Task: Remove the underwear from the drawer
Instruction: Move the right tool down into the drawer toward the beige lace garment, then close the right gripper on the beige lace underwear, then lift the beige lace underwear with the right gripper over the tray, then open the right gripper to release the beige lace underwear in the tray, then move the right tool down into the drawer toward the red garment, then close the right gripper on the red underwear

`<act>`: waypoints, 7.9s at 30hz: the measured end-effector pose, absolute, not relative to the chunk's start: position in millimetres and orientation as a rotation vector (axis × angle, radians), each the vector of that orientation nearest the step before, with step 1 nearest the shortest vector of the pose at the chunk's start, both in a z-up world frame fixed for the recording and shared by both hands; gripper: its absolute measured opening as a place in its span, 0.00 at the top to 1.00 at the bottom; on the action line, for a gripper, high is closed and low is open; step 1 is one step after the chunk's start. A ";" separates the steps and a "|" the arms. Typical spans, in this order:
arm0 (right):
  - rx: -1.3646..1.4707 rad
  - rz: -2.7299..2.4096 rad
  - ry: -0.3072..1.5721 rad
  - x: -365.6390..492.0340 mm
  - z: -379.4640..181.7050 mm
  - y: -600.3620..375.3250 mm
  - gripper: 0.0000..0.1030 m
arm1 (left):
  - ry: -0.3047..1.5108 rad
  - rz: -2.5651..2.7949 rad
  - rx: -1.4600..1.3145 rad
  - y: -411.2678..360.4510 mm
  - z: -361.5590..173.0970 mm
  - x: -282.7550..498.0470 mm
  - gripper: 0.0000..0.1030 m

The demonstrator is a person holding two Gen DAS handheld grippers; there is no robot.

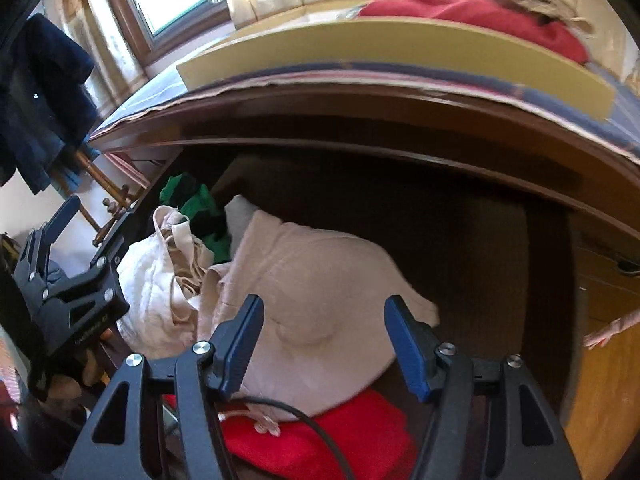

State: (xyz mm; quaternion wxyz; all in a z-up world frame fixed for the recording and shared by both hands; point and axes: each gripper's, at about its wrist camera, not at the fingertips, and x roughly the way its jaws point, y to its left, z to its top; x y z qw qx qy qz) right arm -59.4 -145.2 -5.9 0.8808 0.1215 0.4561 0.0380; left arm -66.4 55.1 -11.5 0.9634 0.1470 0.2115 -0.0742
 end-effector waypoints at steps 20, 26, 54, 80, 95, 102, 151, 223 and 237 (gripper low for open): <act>0.543 0.087 1.125 -43.5 -44.6 -181.0 0.30 | 0.419 -0.159 0.291 55.6 -11.9 -67.8 0.00; 0.754 0.075 1.187 -49.8 -66.4 -197.6 0.30 | 0.416 -0.163 0.298 54.4 -11.3 -69.1 0.00; 0.966 0.046 1.098 -22.8 -79.8 -175.8 0.59 | 0.418 -0.166 0.287 57.8 -12.9 -66.0 0.00; 0.764 0.101 0.854 -64.5 -17.9 -175.9 0.83 | 0.406 -0.169 0.291 56.5 -13.6 -69.9 0.00; 0.668 0.111 0.635 -122.5 55.5 -217.6 0.83 | 0.406 -0.168 0.295 54.6 -11.6 -69.8 0.00; 0.627 0.155 0.513 -119.5 111.6 -213.7 0.83 | 0.406 -0.169 0.295 54.5 -11.7 -69.9 0.00; 0.695 -0.094 0.370 -14.2 92.1 -277.7 0.49 | 0.401 -0.170 0.300 53.3 -9.7 -68.2 0.00; 0.756 0.341 1.148 -81.3 -56.2 -192.8 0.81 | 0.378 -0.155 0.302 54.9 -11.5 -74.0 0.00; 0.984 0.193 0.992 -85.6 -35.3 -228.4 0.74 | 0.373 -0.159 0.303 55.2 -12.2 -74.5 0.00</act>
